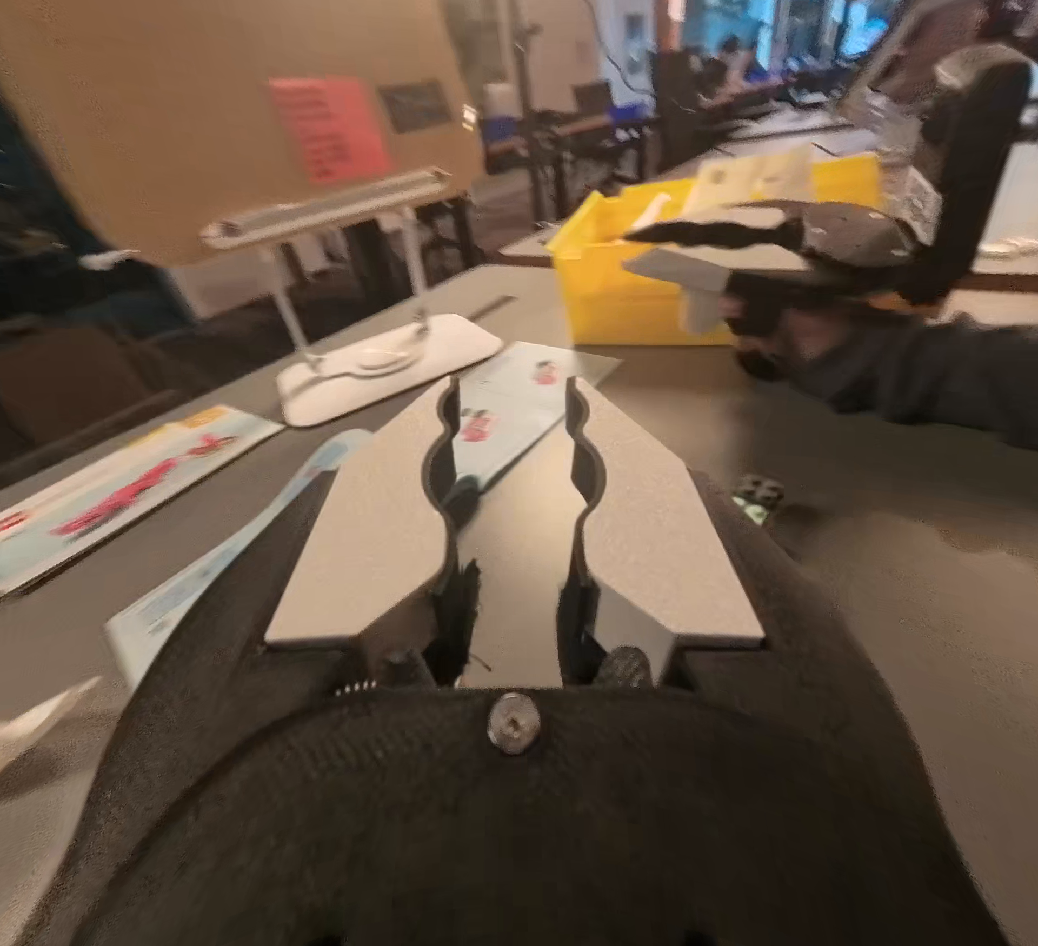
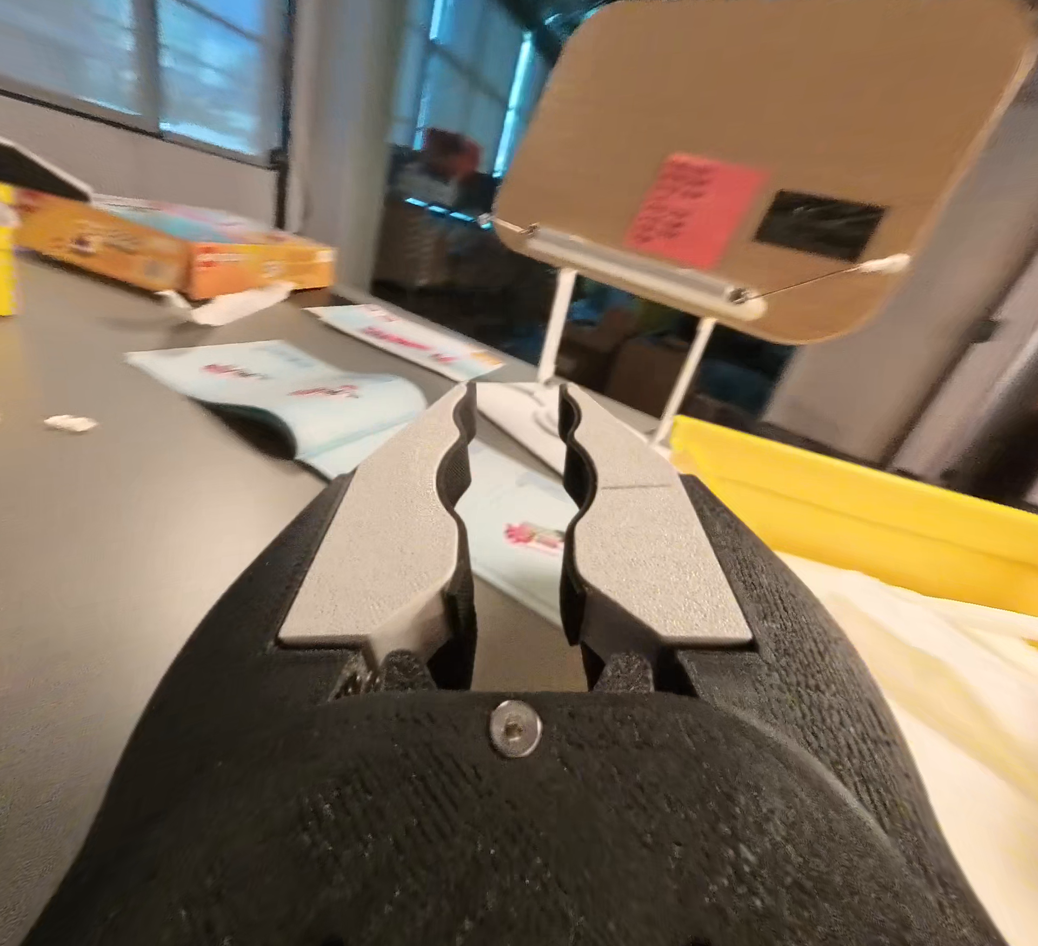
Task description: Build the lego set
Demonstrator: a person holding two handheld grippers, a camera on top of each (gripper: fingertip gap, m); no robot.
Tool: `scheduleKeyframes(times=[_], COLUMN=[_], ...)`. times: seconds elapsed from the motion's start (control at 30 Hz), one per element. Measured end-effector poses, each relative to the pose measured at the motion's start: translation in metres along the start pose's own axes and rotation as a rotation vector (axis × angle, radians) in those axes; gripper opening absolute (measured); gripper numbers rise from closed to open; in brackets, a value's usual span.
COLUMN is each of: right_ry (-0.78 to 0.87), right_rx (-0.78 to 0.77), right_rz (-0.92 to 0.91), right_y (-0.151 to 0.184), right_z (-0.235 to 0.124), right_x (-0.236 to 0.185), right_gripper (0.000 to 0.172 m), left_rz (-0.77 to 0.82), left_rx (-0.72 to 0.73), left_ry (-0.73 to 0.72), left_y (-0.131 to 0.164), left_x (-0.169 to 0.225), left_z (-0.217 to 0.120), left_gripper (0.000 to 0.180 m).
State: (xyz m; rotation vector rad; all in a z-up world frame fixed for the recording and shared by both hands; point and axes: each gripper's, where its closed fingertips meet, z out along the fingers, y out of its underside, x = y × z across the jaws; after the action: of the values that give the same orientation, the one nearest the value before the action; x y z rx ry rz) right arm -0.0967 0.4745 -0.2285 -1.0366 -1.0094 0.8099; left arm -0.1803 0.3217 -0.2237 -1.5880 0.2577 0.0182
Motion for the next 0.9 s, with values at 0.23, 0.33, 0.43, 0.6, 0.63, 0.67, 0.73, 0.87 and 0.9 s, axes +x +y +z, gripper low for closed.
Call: scheduleKeyframes(times=[0.23, 0.33, 0.43, 0.6, 0.63, 0.67, 0.73, 0.87, 0.9], right_ry=[0.186, 0.232, 0.234, 0.239, 0.243, 0.248, 0.251, 0.257, 0.258], right_rx=[0.037, 0.049, 0.081, 0.099, 0.107, 0.113, 0.126, 0.131, 0.132], right_rz=[-0.117, -0.113, -0.096, -0.126, -0.133, -0.138, -0.142, -0.134, -0.131], right_y=[-0.001, -0.001, -0.004, -0.007, -0.009, -0.011, -0.013, -0.014, -0.015], right_z=[0.006, 0.005, 0.004, 0.006, 0.006, 0.006, 0.005, 0.006, 0.006], right_x=[0.041, 0.056, 0.062, 0.065, 0.067, 0.068, 0.07, 0.071, 0.072], right_gripper=[0.014, 0.012, 0.007, 0.006, 0.006, 0.006, 0.006, 0.006, 0.006], left_rz=[0.17, 0.099, 0.059, 0.124, 0.113, 0.105, 0.091, 0.109, 0.104], left_rx=[-0.484, -0.629, -0.711, -0.771, -0.782, -0.799, -0.805, -0.807, -0.808], left_ry=[0.292, 0.427, 0.501, 0.506, 0.514, 0.517, 0.536, 0.552, 0.556], left_y=[0.043, 0.065, 0.085, 0.102, 0.105, 0.108, 0.11, 0.11, 0.11], left_x=[0.043, 0.06, 0.07, 0.063, 0.061, 0.058, 0.056, 0.052, 0.051], left_z=[0.109, 0.151, 0.182, 0.202, 0.203, 0.203, 0.204, 0.205, 0.205], left_gripper=[0.033, 0.032, 0.039, 0.046, 0.047, 0.049, 0.05, 0.043, 0.041])
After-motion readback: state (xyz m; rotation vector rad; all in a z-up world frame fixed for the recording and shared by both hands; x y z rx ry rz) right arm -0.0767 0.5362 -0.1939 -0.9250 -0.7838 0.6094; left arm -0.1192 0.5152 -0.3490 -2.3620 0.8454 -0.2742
